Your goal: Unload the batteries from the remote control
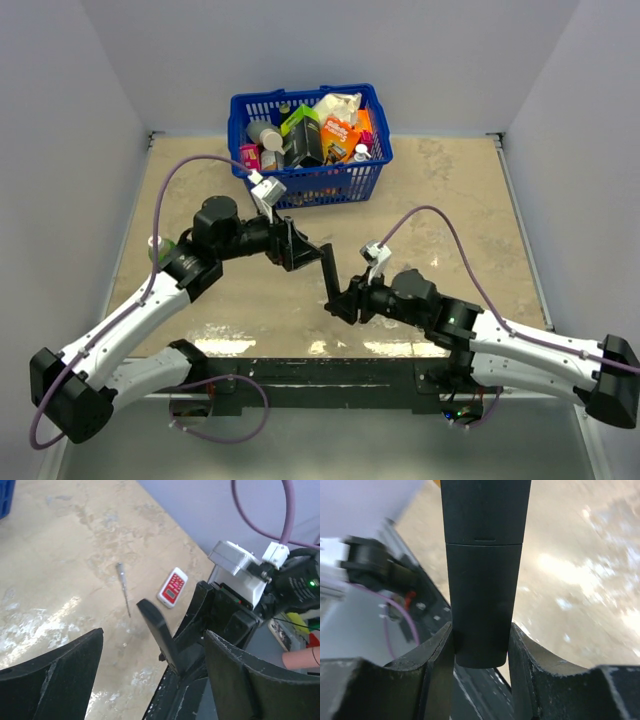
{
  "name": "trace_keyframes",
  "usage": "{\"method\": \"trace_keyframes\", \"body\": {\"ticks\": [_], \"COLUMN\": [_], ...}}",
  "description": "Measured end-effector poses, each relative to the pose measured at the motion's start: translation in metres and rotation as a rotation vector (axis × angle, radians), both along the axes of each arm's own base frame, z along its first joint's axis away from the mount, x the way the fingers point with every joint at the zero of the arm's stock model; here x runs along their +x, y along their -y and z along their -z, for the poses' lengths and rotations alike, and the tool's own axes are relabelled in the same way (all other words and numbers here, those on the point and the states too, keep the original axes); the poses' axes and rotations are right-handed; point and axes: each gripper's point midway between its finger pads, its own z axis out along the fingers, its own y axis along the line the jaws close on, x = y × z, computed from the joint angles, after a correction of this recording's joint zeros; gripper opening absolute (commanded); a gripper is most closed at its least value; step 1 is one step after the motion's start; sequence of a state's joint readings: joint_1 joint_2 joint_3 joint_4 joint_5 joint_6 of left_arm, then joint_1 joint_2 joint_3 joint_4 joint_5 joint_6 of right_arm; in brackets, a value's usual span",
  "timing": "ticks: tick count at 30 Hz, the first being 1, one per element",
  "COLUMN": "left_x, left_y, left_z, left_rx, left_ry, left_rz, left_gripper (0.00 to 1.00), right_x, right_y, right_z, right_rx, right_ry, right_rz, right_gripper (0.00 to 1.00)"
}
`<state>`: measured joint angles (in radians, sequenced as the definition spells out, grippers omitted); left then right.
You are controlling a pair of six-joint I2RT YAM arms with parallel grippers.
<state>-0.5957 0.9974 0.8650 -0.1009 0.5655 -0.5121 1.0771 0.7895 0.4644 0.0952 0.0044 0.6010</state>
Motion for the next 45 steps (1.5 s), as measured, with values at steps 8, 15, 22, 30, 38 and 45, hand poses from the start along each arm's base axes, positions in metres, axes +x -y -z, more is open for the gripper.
{"method": "trace_keyframes", "body": {"ticks": [8,15,22,30,38,45], "left_x": [0.019,0.026,0.025,0.021,0.015,0.014], "left_y": [-0.009,-0.008,0.002,0.016,0.026,0.031], "left_z": [0.040,0.077,0.099,0.116,0.126,0.124], "left_rx": [0.143,0.239,0.270,0.266,0.257,0.236], "left_ry": [-0.045,-0.105,-0.159,-0.216,-0.267,-0.305], "left_rz": [-0.084,-0.076,-0.015,0.056,0.105,0.119], "left_gripper": [0.86,0.85,0.80,0.61,0.21,0.18], "right_x": [0.004,0.002,0.002,0.001,-0.003,-0.006], "right_y": [0.011,0.016,0.016,0.018,0.024,0.030], "right_z": [0.047,0.055,0.066,0.066,0.071,0.072], "right_rx": [-0.280,-0.322,-0.356,-0.360,-0.390,-0.378], "right_ry": [-0.131,-0.159,-0.177,-0.179,-0.197,-0.191], "right_rz": [0.044,0.057,0.056,0.056,0.058,0.057], "right_gripper": [0.00,0.00,0.00,0.00,0.00,0.00]}}
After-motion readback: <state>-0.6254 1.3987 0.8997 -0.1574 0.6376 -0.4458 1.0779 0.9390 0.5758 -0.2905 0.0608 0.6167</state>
